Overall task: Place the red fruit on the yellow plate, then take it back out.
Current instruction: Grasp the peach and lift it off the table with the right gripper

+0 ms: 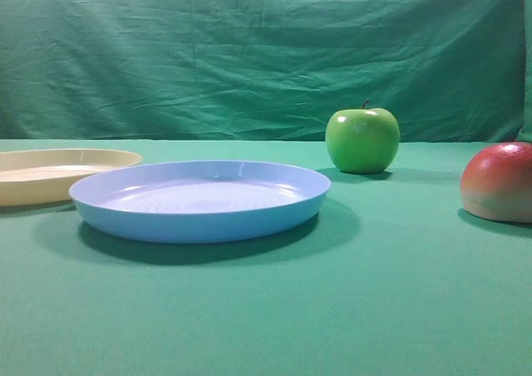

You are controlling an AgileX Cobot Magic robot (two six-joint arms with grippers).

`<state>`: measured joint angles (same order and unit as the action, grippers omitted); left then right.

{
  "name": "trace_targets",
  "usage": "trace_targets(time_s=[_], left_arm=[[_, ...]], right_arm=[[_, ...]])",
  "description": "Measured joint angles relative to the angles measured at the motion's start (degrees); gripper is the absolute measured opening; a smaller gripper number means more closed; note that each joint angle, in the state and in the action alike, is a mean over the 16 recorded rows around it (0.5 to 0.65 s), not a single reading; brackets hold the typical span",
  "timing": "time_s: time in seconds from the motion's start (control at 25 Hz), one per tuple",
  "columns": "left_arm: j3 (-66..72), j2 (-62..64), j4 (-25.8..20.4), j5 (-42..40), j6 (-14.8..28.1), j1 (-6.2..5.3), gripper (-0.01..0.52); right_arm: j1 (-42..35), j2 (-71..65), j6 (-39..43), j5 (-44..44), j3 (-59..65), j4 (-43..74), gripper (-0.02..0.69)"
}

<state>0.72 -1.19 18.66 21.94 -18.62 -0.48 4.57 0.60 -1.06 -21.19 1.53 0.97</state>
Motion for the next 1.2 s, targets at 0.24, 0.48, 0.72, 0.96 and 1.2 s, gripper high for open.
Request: trace_targets(time_s=[0.24,0.48,0.72,0.96,1.2], left_arm=[[0.0,0.0,0.0,0.0,0.0,0.00,0.000],[0.0,0.0,0.0,0.0,0.0,0.00,0.000],[0.0,0.0,0.0,0.0,0.0,0.00,0.000],[0.0,0.0,0.0,0.0,0.0,0.00,0.000],[0.0,0.0,0.0,0.0,0.0,0.00,0.000]], right_arm=[[0.0,0.0,0.0,0.0,0.0,0.0,0.000],[0.0,0.0,0.0,0.0,0.0,0.0,0.000],[0.0,0.0,0.0,0.0,0.0,0.0,0.000],[0.0,0.0,0.1,1.6,0.0,-0.4,0.000],[0.0,0.0,0.4,9.6,-0.5,-1.6,0.000]])
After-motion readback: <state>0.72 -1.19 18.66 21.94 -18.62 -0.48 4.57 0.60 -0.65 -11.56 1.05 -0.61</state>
